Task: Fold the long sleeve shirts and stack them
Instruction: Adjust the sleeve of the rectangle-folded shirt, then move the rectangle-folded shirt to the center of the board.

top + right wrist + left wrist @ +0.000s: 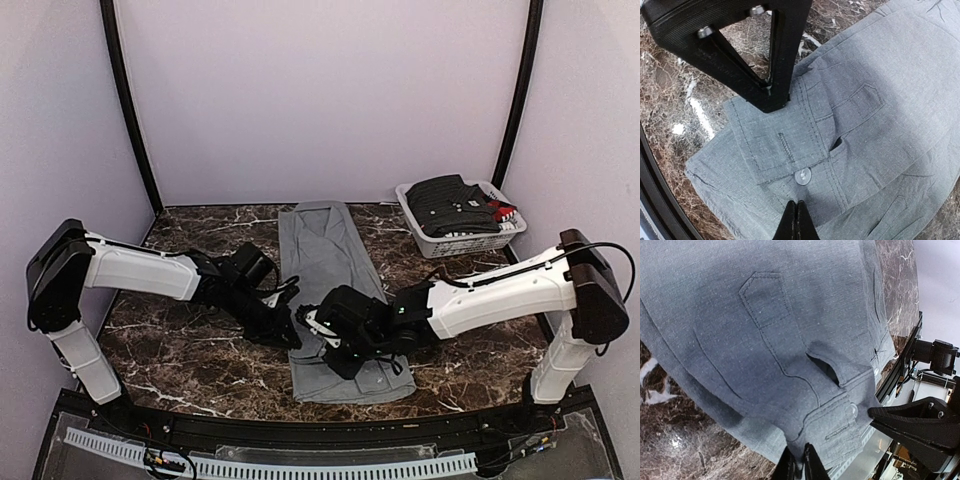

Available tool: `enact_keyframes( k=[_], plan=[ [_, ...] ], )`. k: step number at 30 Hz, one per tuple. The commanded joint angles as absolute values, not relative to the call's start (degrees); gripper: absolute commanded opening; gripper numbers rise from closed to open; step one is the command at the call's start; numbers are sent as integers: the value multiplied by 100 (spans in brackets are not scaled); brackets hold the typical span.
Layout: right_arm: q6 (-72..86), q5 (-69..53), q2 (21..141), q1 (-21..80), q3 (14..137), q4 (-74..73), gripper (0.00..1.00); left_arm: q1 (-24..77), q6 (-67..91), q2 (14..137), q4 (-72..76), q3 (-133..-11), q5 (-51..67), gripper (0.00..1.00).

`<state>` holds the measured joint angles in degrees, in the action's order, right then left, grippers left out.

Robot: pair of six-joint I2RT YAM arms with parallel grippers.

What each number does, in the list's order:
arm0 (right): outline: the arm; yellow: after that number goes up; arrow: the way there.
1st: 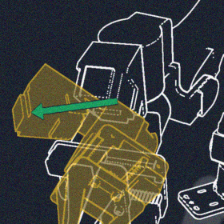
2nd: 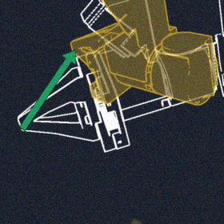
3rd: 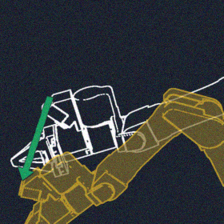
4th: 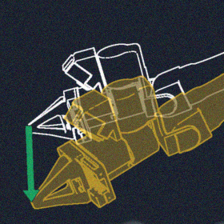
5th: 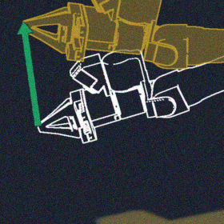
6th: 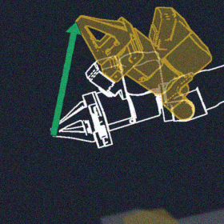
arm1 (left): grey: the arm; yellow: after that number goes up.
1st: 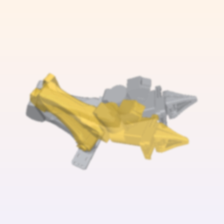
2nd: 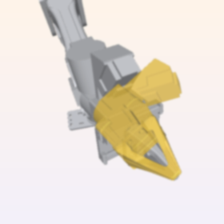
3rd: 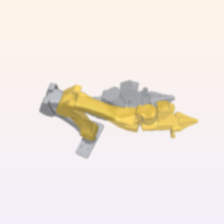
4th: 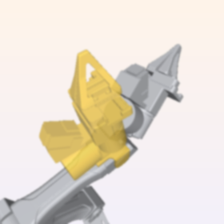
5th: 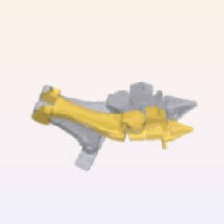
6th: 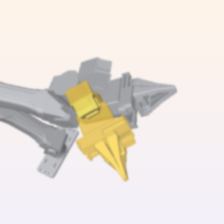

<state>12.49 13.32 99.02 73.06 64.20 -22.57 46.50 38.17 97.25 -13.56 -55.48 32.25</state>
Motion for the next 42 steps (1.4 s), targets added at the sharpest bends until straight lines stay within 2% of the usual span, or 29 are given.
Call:
enact_keyframes(
  k=[1,9,11,12,14,16,19,22,28,33,39,42],
  plan=[
    [1184,892,9728,7305,6218,-2327,0,4718,3912,9407,-1449,-5389,3392,7],
    [1269,717,9621,7298,5995,-2273,0,4914,4007,9374,-1454,-5325,3553,6],
    [1279,663,9614,7298,5946,-2226,0,4914,4034,9360,-1475,-5292,3471,14],
    [1283,641,9617,7293,5935,-2212,0,4914,4052,9312,-1502,-5280,3410,25],
    [1312,595,9590,7279,5915,-2166,7,4920,4094,9188,-1507,-5274,3191,36],
    [1390,504,9492,7199,5905,-2080,20,4910,4131,9036,-1552,-5330,2895,46],
    [1573,337,9227,6829,5883,-1885,41,4762,4175,8873,-1593,-5408,2229,49],
    [1706,316,8973,6424,5859,-1643,48,4281,4168,8821,-1424,-5437,1957,49],
    [2258,127,8992,5383,5970,-1038,48,3486,3860,9328,-927,-5903,1658,44],
    [2153,-293,9745,4965,6878,-634,43,3196,3708,10142,-413,-6533,1757,42],
    [2171,-859,11035,4591,8121,-526,24,3112,3704,10803,66,-7130,2170,35],
    [2247,-986,11702,4359,8571,-458,18,3100,3804,10980,239,-7285,2168,33]
  ],
)
